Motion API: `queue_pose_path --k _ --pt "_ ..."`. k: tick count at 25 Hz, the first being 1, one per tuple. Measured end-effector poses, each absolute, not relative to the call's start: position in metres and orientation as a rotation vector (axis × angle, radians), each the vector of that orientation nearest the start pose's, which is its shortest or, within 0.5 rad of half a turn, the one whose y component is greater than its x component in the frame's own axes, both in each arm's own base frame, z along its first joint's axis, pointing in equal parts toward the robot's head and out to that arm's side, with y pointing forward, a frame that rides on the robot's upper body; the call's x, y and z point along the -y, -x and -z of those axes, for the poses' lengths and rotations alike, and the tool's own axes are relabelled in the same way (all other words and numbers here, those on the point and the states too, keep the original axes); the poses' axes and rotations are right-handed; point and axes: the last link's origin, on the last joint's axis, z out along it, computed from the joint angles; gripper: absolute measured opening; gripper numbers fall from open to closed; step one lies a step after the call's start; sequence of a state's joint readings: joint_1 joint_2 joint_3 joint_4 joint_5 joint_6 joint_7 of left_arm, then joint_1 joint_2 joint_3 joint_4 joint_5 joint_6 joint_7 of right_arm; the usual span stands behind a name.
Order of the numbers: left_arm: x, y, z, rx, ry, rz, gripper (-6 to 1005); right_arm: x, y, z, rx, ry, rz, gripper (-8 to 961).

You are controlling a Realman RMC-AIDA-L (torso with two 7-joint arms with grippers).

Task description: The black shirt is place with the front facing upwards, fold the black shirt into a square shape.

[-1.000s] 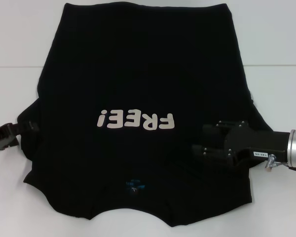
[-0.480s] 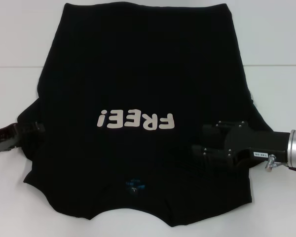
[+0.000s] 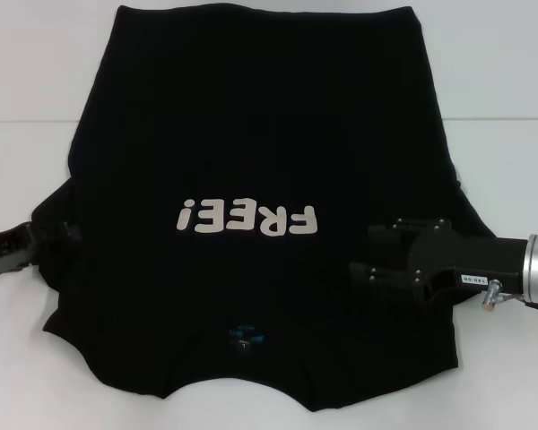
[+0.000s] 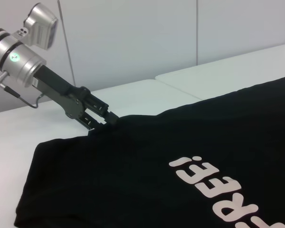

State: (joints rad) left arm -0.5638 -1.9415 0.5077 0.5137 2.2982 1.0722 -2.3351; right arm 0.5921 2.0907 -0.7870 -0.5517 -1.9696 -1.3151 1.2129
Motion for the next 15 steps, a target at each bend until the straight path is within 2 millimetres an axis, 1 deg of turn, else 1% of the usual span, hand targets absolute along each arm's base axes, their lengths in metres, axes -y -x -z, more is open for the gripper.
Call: queue_pose_path --k 4,9,15 --pt "-0.3712 0.3636 -0.0517 1.801 1.781 0.444 850 -0.3539 -0.2583 0.0329 -0.447 2.700 -0.528 691" --pt "-0.3727 0.3635 -0.0516 1.789 1.790 0.413 639 -0.3537 -0.2579 0.0327 -0.444 2.702 -0.530 691" --pt "-0.3739 0.3652 -0.0530 1.777 1.781 0.401 433 -0.3533 -0.2582 0.0327 -0.446 2.702 -0.531 691"
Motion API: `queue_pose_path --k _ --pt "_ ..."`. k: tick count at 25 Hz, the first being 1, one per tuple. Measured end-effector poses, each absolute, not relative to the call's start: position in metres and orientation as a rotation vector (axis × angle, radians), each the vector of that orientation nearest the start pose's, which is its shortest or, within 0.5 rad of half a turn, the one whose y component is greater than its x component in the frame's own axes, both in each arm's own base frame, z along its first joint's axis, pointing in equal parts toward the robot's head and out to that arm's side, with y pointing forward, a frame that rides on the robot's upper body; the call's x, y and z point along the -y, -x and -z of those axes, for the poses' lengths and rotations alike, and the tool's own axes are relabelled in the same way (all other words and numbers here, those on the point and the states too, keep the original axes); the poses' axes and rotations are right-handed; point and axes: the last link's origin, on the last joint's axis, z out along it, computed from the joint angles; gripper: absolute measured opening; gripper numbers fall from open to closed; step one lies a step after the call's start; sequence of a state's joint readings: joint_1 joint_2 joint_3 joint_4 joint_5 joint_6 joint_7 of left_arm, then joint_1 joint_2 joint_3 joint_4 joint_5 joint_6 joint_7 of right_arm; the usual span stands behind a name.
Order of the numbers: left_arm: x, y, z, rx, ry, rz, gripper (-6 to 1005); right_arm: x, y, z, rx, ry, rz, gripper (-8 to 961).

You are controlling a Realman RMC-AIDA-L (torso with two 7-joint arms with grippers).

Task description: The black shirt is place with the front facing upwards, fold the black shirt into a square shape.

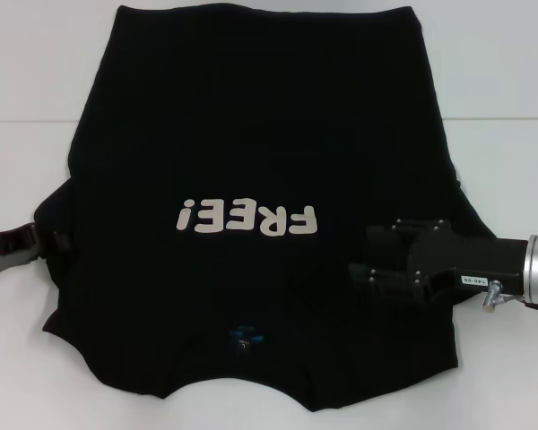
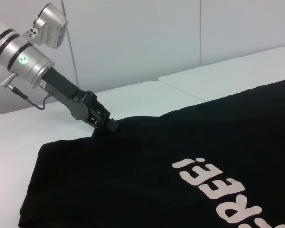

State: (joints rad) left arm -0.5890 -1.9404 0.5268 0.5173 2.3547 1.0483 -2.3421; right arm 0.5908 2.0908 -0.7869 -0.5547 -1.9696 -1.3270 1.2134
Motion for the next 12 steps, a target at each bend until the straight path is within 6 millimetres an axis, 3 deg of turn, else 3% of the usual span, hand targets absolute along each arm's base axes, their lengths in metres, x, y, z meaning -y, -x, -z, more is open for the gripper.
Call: queue_pose_path --k 5,12 --pt "-0.3738 0.3658 -0.0535 1.772 1.781 0.397 205 -0.3532 -0.2584 0.0327 -0.446 2.702 -0.531 691" --pt "-0.3726 0.3676 -0.0552 1.766 1.775 0.402 27 -0.3531 -0.2584 0.0328 -0.444 2.702 -0.530 691"
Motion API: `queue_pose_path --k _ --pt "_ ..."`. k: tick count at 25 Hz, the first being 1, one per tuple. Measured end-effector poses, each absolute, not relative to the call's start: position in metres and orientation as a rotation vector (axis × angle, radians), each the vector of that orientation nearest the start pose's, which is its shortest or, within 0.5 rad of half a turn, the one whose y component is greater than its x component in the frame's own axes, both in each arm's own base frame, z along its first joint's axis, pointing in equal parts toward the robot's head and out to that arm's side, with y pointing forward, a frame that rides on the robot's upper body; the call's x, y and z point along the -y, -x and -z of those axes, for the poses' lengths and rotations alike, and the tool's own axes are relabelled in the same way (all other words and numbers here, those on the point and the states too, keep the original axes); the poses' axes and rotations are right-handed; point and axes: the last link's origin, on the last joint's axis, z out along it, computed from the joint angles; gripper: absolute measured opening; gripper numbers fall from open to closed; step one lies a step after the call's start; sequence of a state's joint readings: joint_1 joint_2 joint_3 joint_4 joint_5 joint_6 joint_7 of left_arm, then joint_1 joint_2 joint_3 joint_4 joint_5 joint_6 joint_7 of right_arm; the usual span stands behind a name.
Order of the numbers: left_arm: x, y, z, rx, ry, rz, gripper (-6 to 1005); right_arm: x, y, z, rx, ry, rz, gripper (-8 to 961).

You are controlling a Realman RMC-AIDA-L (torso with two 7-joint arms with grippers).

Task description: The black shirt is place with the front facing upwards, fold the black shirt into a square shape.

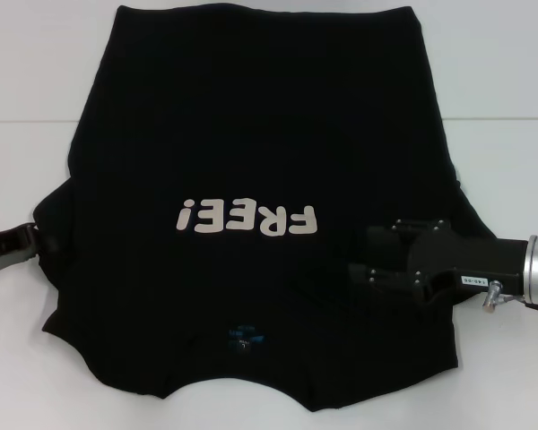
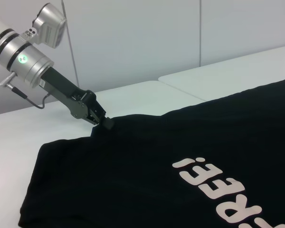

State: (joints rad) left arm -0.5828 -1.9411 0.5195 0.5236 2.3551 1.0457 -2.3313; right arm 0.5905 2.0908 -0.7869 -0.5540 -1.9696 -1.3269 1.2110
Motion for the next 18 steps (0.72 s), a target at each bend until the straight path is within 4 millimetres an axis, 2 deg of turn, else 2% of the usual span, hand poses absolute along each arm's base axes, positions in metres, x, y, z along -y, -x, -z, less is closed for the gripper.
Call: queue_pose_path --k 1,18 --pt "-0.373 0.368 -0.056 1.765 1.775 0.401 2 -0.353 -0.258 0.033 -0.442 2.703 -0.530 691" --pt "-0.376 0.371 -0.082 1.719 1.727 0.432 2 -0.353 -0.258 0.033 -0.439 2.701 -0.532 686"
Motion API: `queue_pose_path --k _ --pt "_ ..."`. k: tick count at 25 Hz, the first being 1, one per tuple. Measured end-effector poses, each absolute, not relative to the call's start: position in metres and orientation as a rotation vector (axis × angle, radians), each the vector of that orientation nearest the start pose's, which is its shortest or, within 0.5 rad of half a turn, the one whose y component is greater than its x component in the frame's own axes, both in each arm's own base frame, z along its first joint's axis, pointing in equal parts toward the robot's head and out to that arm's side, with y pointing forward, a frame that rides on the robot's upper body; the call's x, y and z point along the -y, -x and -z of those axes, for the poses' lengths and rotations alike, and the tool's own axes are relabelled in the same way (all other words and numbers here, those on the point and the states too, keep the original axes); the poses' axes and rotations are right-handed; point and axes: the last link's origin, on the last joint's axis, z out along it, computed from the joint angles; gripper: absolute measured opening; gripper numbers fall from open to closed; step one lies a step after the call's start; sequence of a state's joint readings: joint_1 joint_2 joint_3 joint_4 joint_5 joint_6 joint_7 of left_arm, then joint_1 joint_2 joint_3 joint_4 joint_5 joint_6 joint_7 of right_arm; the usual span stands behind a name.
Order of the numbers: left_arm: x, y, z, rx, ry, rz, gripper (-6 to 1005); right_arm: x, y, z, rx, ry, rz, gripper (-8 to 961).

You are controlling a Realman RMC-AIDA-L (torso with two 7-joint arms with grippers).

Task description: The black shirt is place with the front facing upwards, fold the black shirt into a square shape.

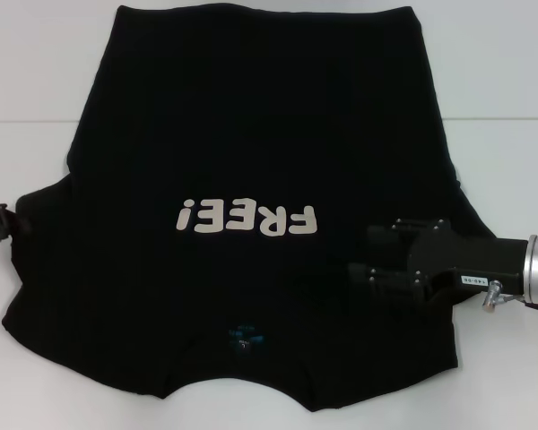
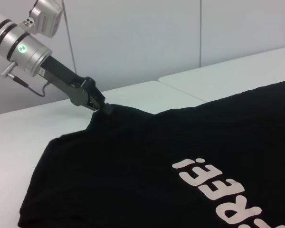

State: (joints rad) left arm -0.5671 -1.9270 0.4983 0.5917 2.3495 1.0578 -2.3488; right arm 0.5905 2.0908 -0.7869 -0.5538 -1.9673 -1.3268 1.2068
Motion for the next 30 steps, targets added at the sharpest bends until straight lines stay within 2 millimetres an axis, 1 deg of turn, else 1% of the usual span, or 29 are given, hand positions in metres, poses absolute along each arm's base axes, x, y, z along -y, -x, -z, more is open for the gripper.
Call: queue_pose_path --k 6,13,30 --pt "-0.378 0.373 -0.093 1.705 1.701 0.448 2 -0.353 -0.258 0.033 -0.438 2.701 -0.531 685" --pt "-0.381 0.371 -0.101 1.667 1.697 0.448 2 -0.353 -0.258 0.033 -0.438 2.702 -0.531 684" --pt "-0.392 0.364 -0.108 1.627 1.697 0.455 2 -0.353 -0.258 0.033 -0.437 2.700 -0.534 682"
